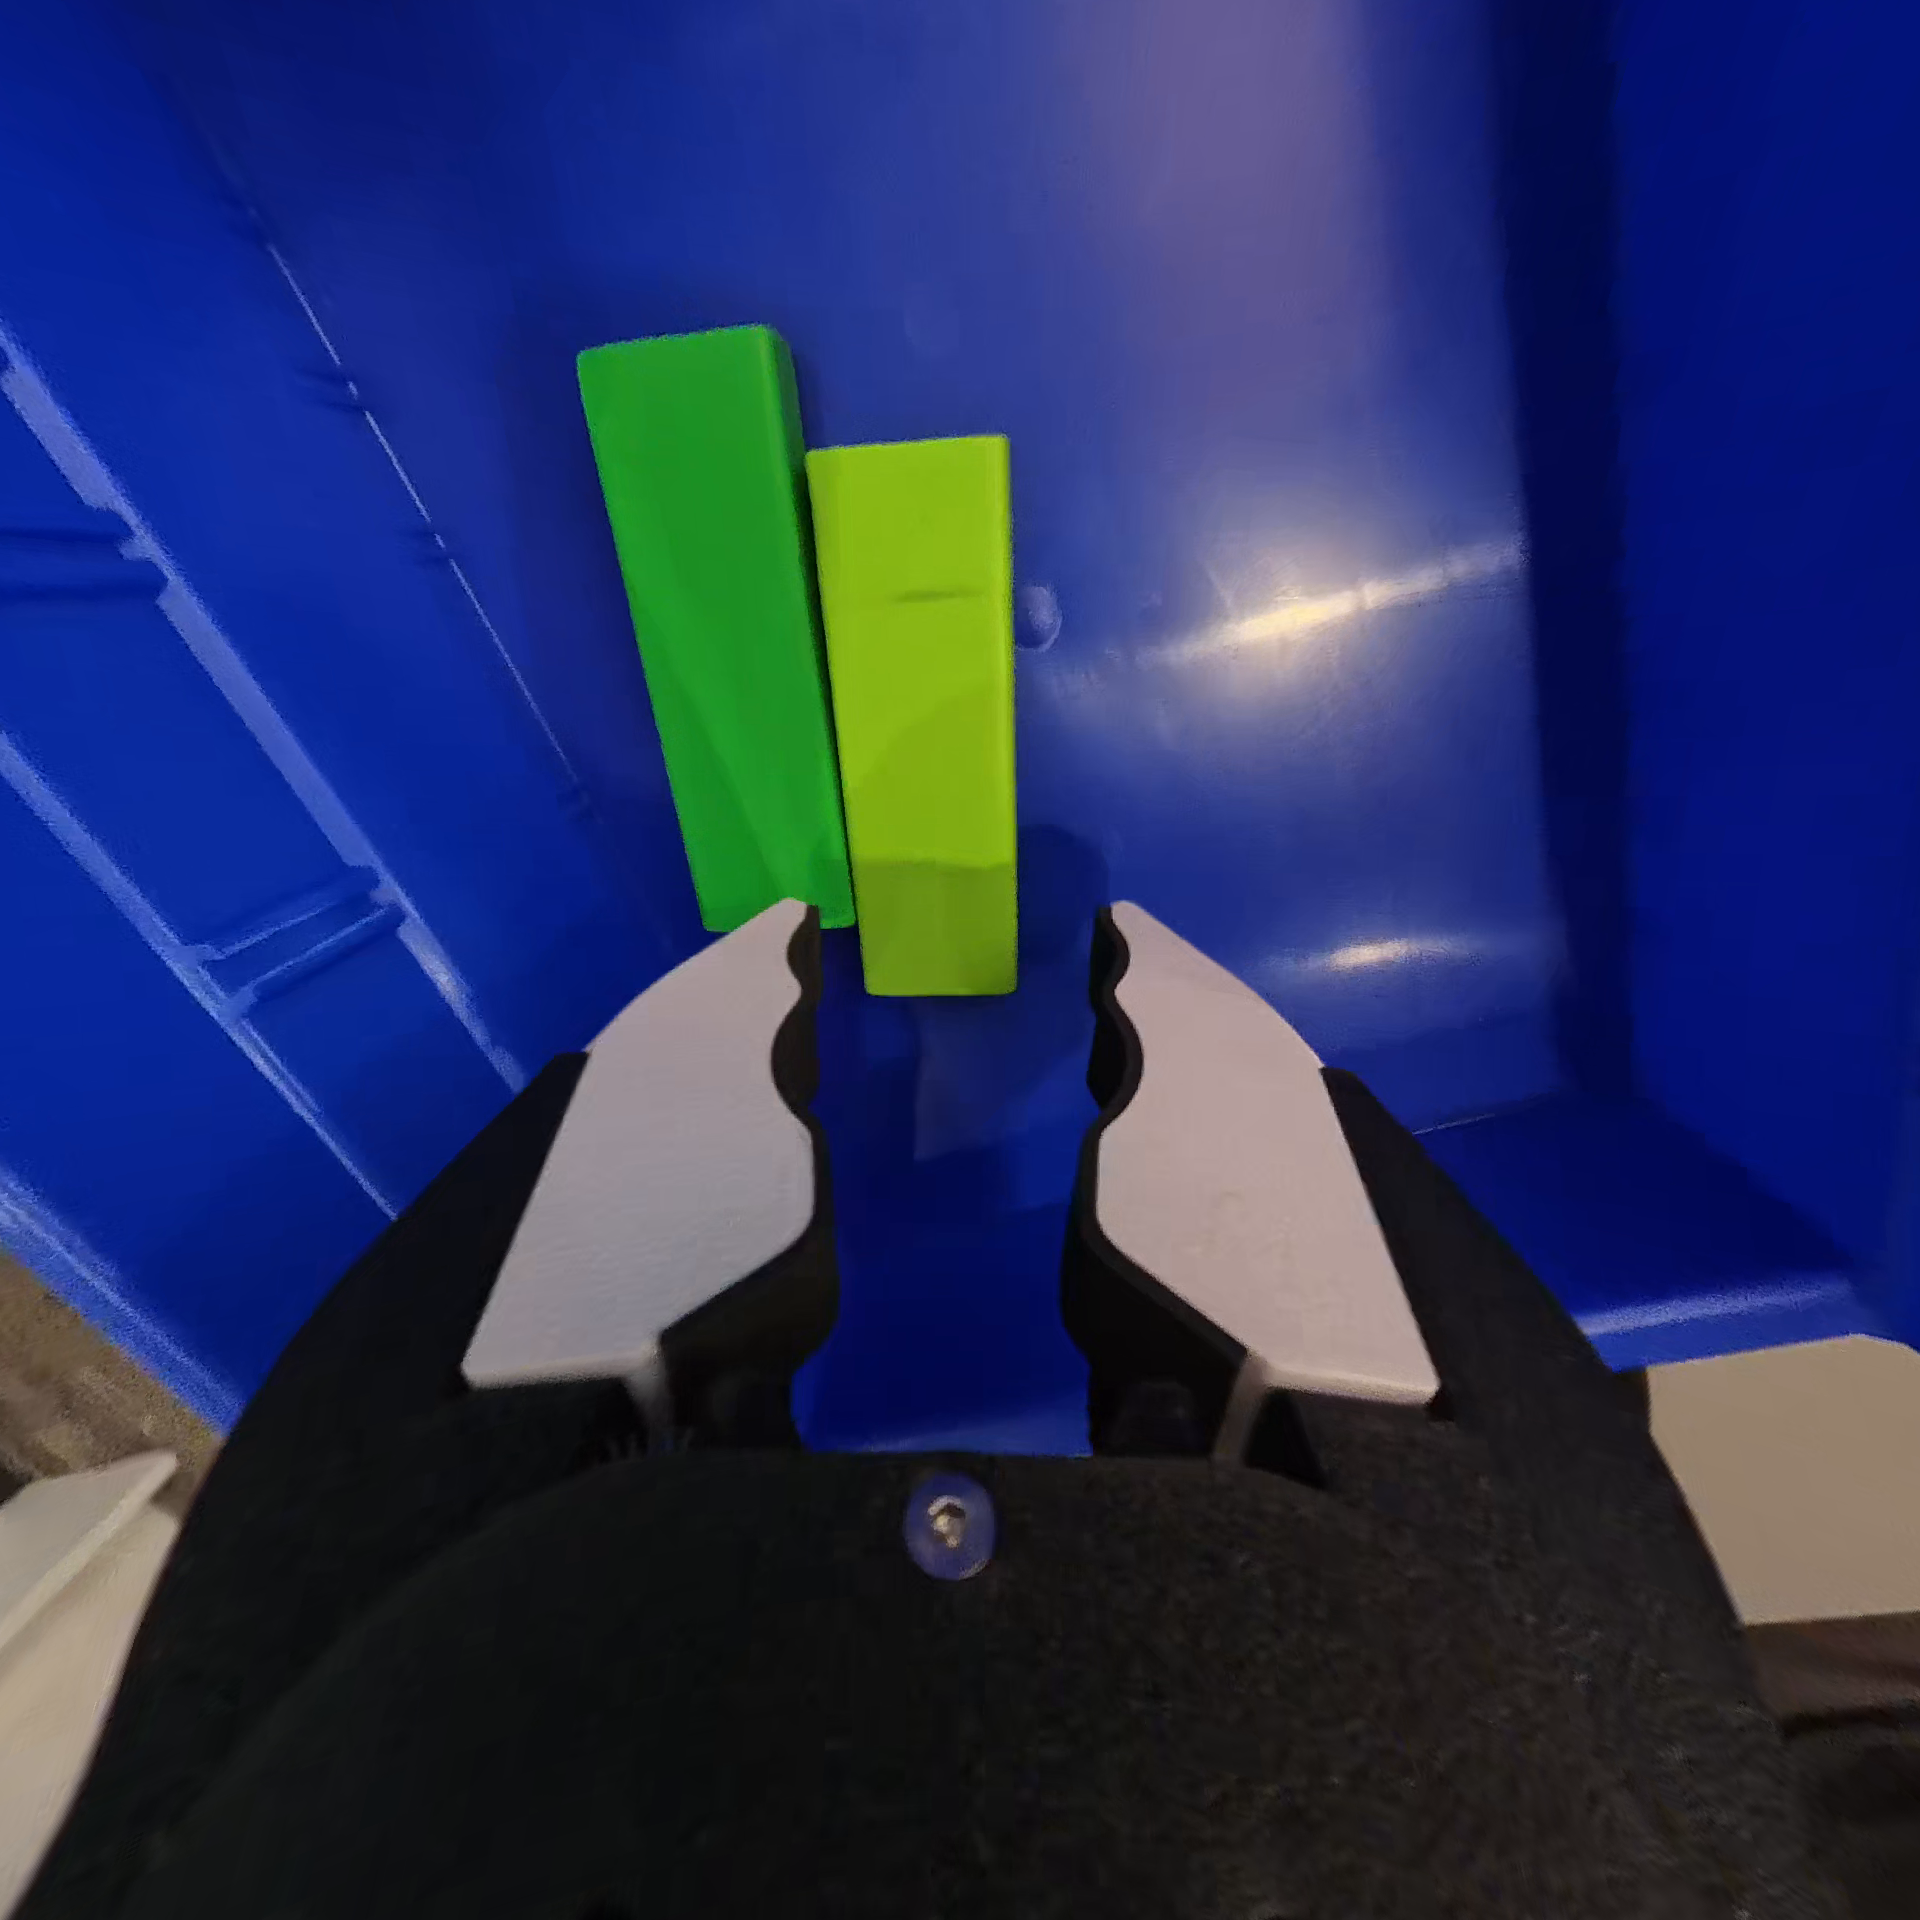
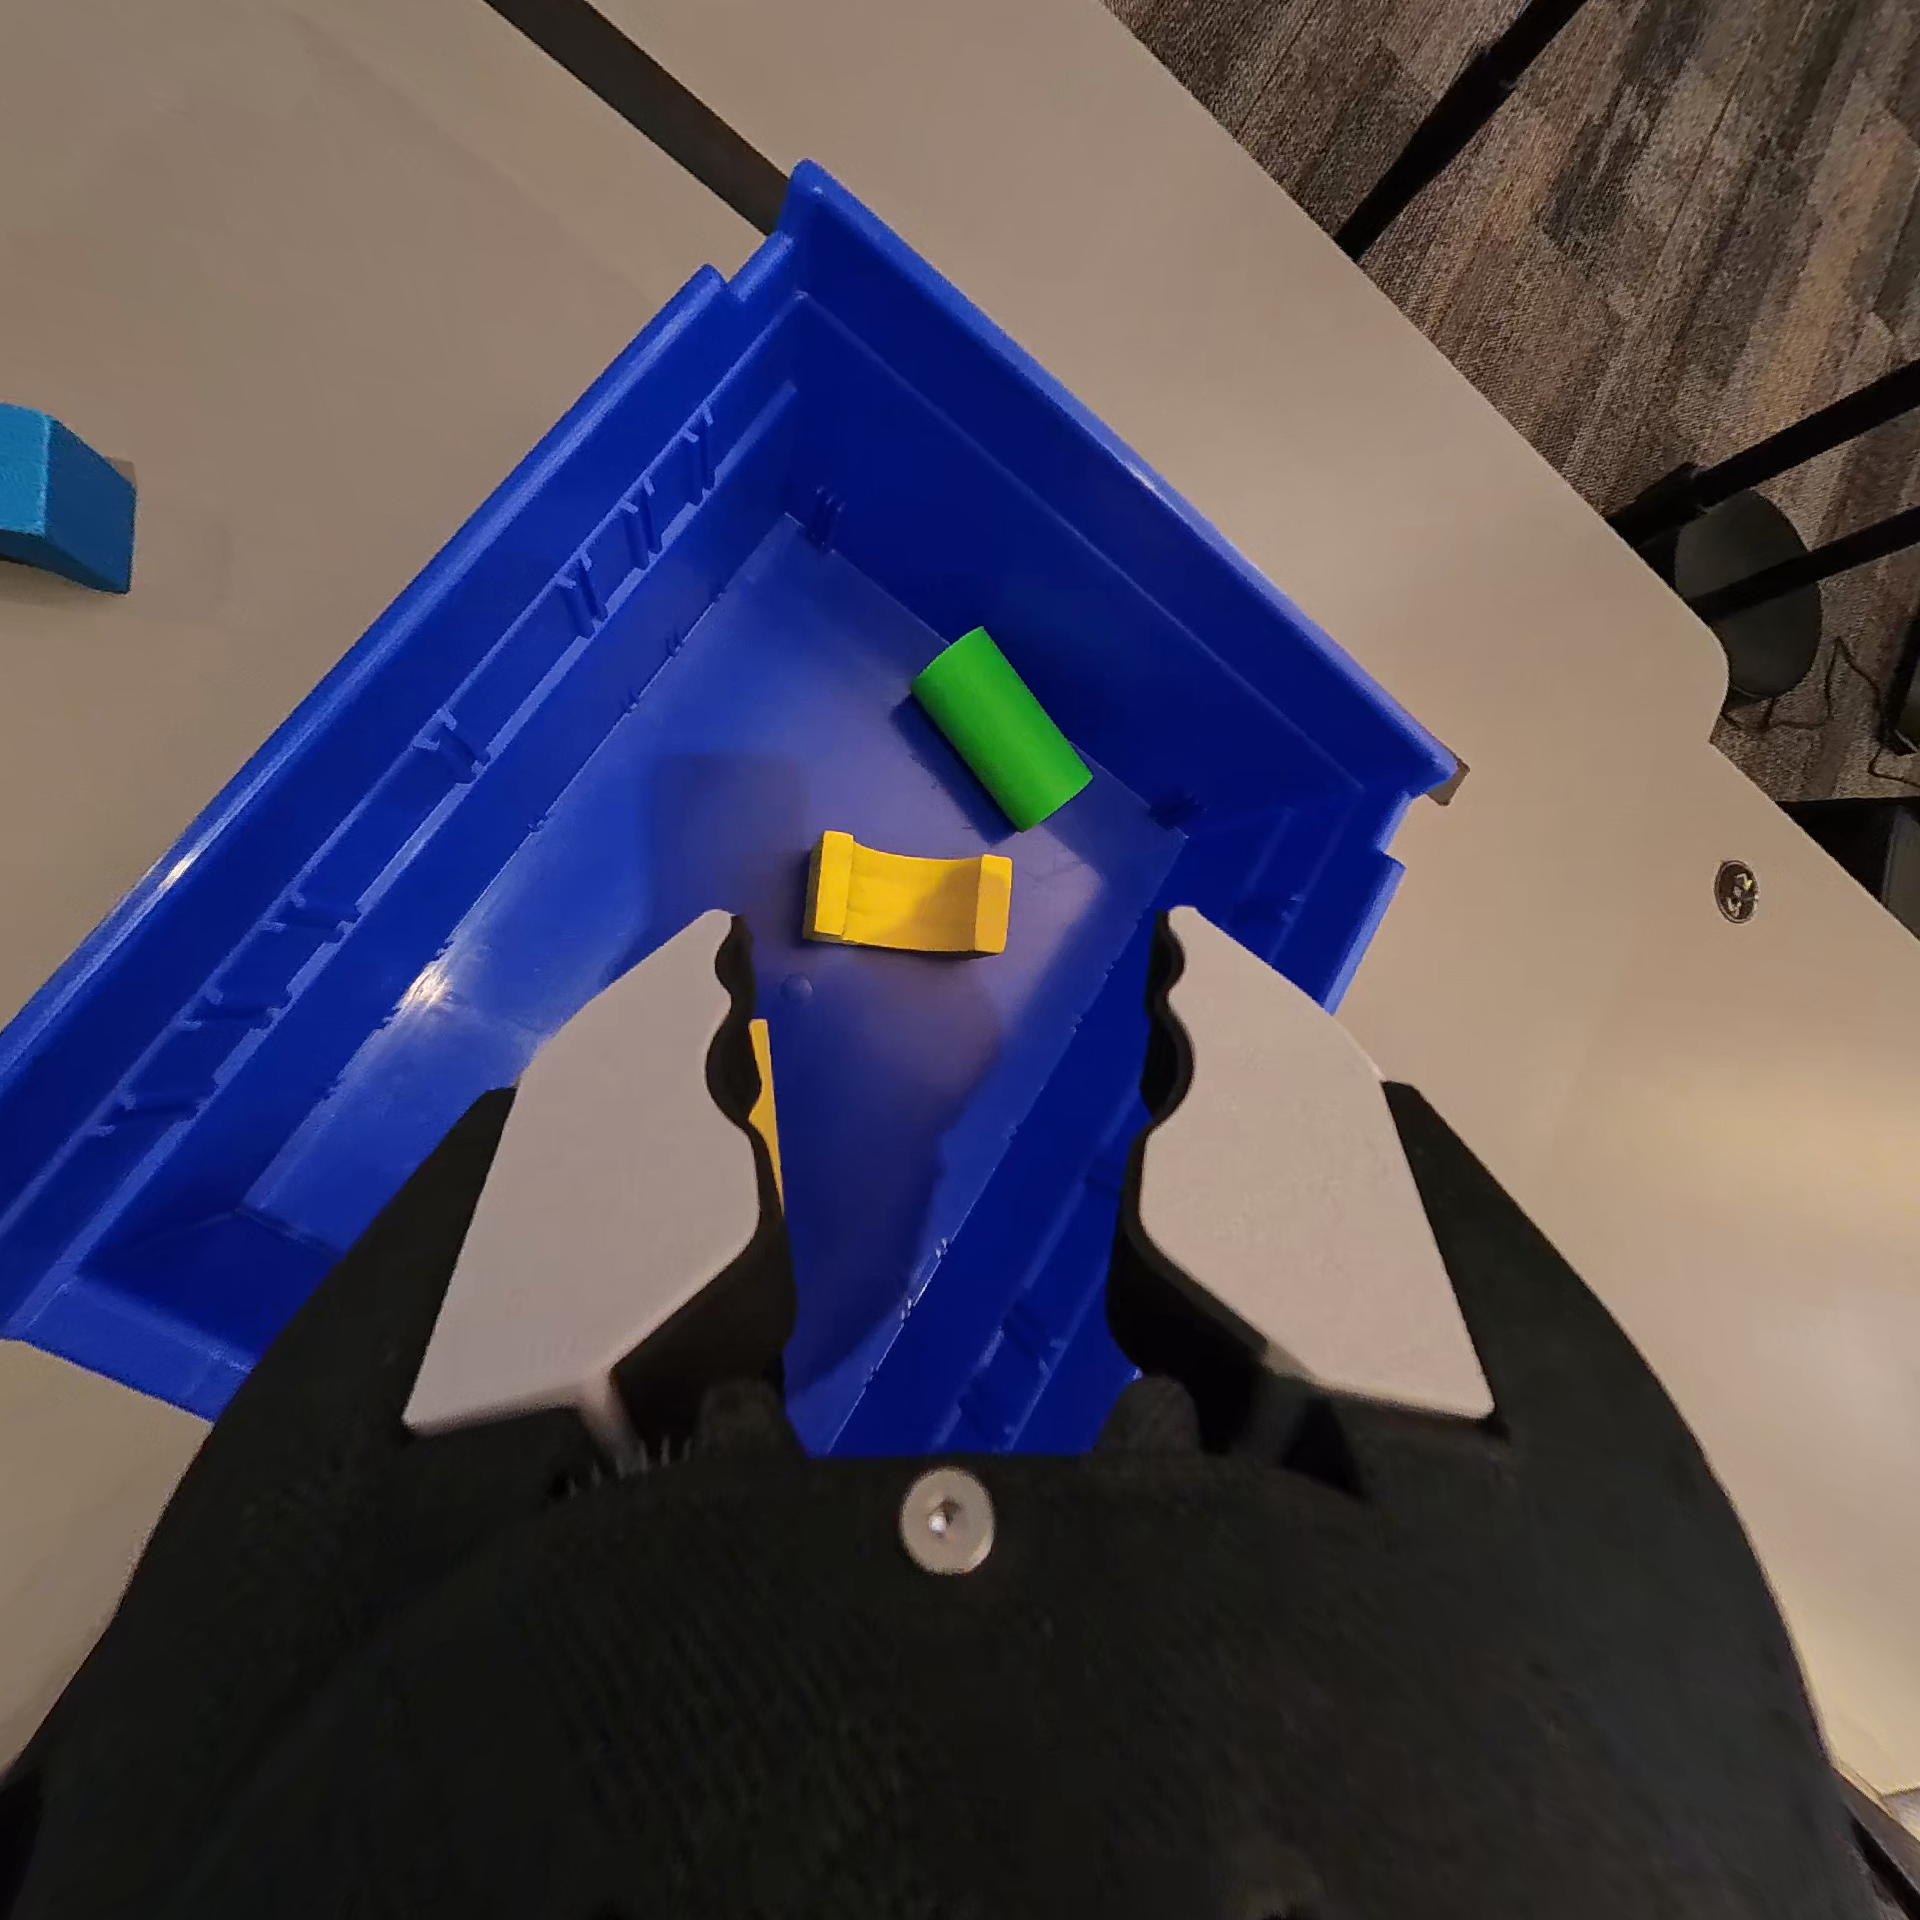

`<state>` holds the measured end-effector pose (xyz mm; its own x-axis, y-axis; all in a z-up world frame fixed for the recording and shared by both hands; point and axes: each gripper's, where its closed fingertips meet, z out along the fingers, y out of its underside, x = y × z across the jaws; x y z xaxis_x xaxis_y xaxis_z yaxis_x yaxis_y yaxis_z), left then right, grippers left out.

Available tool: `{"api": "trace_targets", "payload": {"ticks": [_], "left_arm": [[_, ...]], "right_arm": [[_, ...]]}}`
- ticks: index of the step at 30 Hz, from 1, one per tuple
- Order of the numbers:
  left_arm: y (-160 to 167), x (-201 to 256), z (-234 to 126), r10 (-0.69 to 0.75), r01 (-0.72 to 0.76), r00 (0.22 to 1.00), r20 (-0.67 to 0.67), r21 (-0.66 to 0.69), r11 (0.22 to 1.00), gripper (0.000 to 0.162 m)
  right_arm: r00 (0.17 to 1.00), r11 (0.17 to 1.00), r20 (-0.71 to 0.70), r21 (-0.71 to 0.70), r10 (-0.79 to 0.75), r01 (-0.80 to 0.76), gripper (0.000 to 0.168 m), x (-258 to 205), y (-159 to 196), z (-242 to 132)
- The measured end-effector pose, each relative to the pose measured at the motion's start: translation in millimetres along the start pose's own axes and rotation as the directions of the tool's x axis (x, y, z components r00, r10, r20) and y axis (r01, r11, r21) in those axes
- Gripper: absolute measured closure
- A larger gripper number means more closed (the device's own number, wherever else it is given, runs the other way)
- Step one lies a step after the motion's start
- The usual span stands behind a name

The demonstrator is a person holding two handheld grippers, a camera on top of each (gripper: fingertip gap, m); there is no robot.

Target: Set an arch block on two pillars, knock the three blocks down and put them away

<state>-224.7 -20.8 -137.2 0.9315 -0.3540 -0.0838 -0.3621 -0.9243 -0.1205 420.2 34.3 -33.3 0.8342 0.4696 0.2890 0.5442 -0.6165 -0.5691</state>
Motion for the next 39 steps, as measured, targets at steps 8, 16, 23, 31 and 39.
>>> {"api": "trace_targets", "payload": {"ticks": [8,16,23,31,39], "left_arm": [[5,-3,1,-0.132,0.132,0.991,-0.010,-0.030,0.991,0.124],[8,3,-2,-0.130,0.130,0.992,0.004,-0.010,0.991,0.116],[20,0,1,-0.167,0.167,0.986,0.008,-0.079,0.983,0.110],[25,2,13,-0.183,0.178,0.982,-0.042,-0.093,0.980,0.106],[-2,6,15,-0.114,0.113,0.993,-0.017,-0.081,0.990,0.128]], "right_arm": [[1.000,1.000,-0.003,-0.011,-0.005,0.005,0.094,1,2,2],[0.999,0.999,0.005,-0.040,-0.035,0.035,0.095,-4,4,8],[0.999,0.998,0.004,-0.050,-0.047,0.047,0.095,-6,4,11],[0.998,0.997,0.007,-0.054,-0.058,0.058,0.095,-8,2,14],[0.997,0.994,0.014,-0.072,-0.082,0.082,0.095,-12,4,16]]}}
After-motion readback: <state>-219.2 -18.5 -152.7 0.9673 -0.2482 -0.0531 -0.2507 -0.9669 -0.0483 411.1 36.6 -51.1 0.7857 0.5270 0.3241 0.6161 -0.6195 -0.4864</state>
